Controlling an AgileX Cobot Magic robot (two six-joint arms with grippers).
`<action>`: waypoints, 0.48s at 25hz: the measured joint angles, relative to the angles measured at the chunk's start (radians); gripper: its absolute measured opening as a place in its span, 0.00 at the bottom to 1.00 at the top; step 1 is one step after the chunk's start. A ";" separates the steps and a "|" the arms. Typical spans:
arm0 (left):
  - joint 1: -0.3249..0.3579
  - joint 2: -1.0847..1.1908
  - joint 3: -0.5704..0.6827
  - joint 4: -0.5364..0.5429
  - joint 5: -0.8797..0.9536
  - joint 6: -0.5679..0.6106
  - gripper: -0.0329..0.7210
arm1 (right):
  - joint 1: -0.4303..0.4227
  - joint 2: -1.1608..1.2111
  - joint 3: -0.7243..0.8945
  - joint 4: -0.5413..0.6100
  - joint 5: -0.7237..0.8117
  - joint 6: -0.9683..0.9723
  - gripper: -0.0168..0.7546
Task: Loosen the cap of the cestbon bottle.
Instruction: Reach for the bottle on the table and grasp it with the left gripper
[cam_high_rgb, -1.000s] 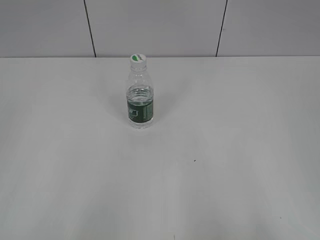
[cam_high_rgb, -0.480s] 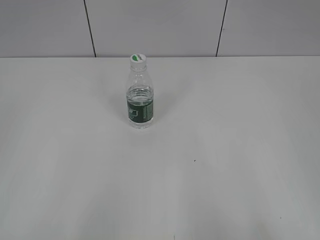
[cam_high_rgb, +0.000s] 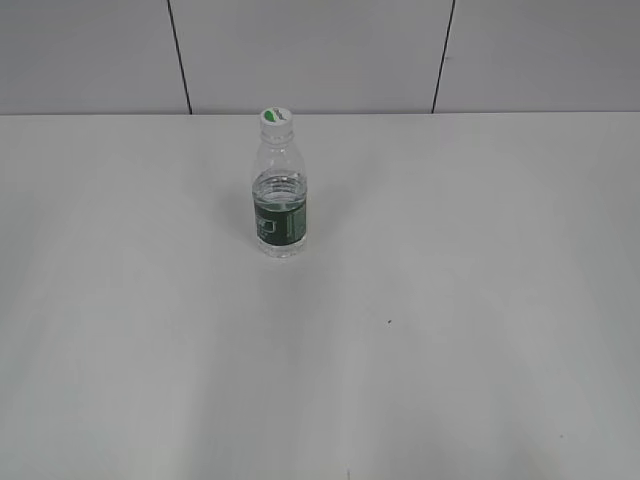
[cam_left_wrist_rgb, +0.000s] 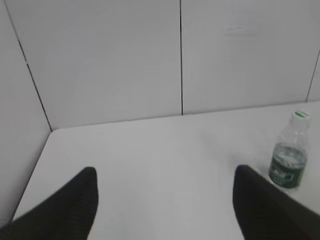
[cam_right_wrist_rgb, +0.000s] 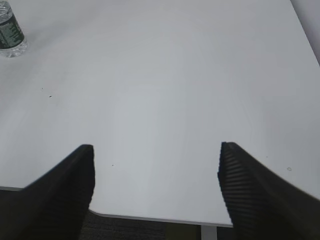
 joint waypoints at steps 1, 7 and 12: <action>0.000 0.034 0.000 0.000 -0.048 0.000 0.71 | 0.000 0.000 0.000 0.000 0.000 0.000 0.78; 0.000 0.320 0.000 -0.005 -0.379 0.000 0.71 | 0.000 0.000 0.000 0.000 0.000 0.000 0.78; 0.000 0.587 0.000 0.008 -0.604 0.000 0.71 | 0.000 0.000 0.001 0.000 0.000 0.000 0.78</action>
